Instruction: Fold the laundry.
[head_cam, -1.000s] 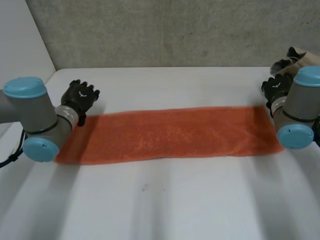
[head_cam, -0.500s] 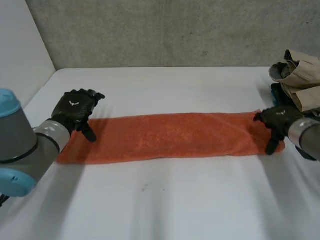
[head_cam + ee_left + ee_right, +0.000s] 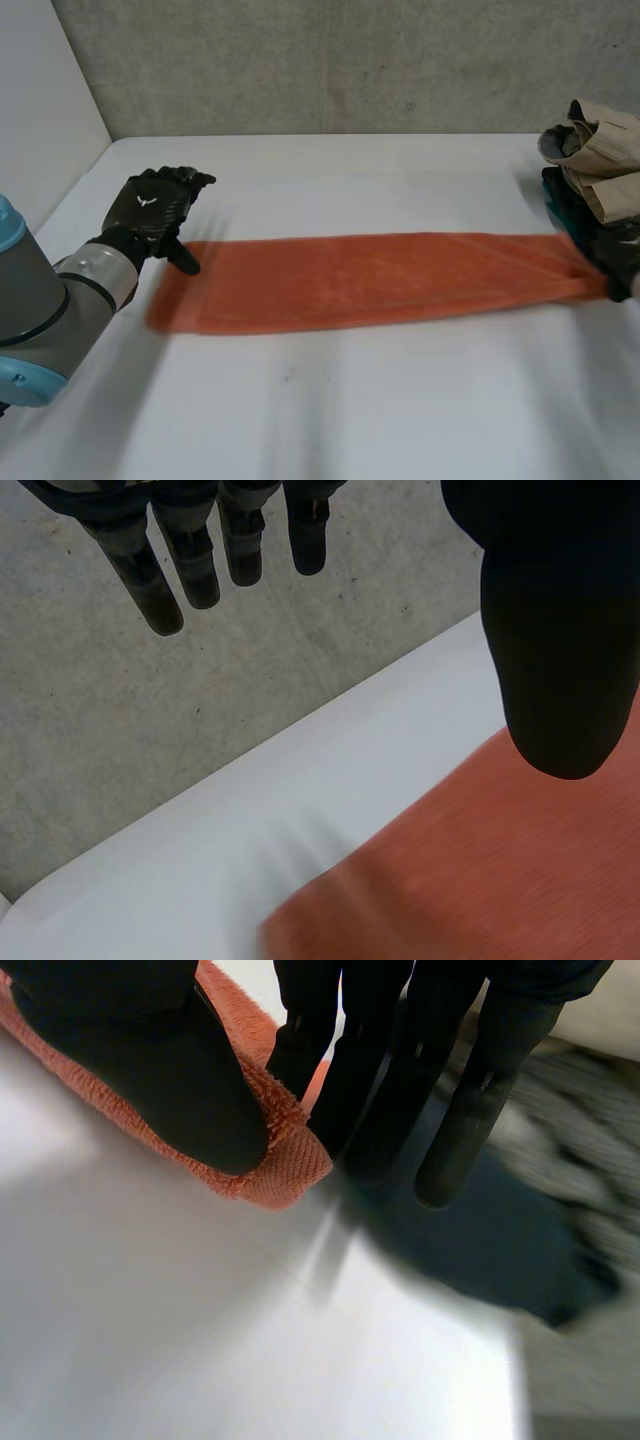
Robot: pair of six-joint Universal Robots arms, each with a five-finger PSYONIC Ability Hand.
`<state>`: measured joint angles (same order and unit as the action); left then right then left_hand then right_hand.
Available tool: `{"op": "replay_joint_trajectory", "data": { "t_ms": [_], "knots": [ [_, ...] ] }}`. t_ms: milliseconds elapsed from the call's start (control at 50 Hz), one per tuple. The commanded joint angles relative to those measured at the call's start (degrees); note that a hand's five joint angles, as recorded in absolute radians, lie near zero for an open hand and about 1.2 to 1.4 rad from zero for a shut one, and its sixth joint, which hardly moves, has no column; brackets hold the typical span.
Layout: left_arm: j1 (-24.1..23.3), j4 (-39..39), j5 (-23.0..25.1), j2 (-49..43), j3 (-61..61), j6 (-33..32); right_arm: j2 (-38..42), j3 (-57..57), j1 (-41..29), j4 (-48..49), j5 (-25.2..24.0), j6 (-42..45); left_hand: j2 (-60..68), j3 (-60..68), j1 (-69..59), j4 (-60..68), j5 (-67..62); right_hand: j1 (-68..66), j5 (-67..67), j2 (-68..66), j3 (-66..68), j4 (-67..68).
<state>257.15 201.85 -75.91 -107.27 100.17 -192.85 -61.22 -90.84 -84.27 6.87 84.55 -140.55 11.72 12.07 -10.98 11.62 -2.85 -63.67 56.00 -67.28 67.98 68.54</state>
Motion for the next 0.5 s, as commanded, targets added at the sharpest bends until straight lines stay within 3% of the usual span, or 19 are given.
{"op": "replay_joint_trajectory", "data": {
  "t_ms": [20,120,180,300,380,500],
  "knots": [
    [-0.07,-0.05,0.06,0.39,0.11,0.02,-3.9,-1.45,7.97,-0.11,3.86,20.55,-1.72,-2.07,0.98,-1.62,2.85,-16.33,14.0,-12.72,12.02,11.46],
    [-0.07,-0.05,0.06,1.18,0.64,0.02,-5.39,0.31,2.82,2.09,8.34,21.2,-1.72,-2.07,0.98,-1.62,2.85,-16.33,14.0,-12.72,12.02,11.46],
    [-0.07,0.04,-0.02,1.97,0.81,0.02,-8.2,2.5,-8.33,3.58,7.65,14.8,-1.72,-2.07,0.98,-1.62,2.85,-16.33,14.0,-12.72,12.02,11.46],
    [-0.07,0.04,-0.2,3.12,0.9,0.11,-8.65,4.44,-22.59,10.08,3.87,9.59,-1.72,-2.07,0.98,-1.62,2.85,-16.33,14.0,-12.72,12.02,11.46],
    [-0.07,0.04,-0.29,3.38,0.99,0.11,-0.77,6.98,-38.82,18.15,-3.76,10.2,-1.72,-2.07,0.98,-1.62,2.85,-16.33,14.0,-12.72,12.02,11.46],
    [-0.07,0.12,-0.29,3.29,1.08,0.11,15.66,16.02,-52.03,21.26,-11.69,13.62,-1.72,-2.07,0.98,-1.62,2.85,-16.33,14.0,-12.72,12.02,11.46]
  ]
}}
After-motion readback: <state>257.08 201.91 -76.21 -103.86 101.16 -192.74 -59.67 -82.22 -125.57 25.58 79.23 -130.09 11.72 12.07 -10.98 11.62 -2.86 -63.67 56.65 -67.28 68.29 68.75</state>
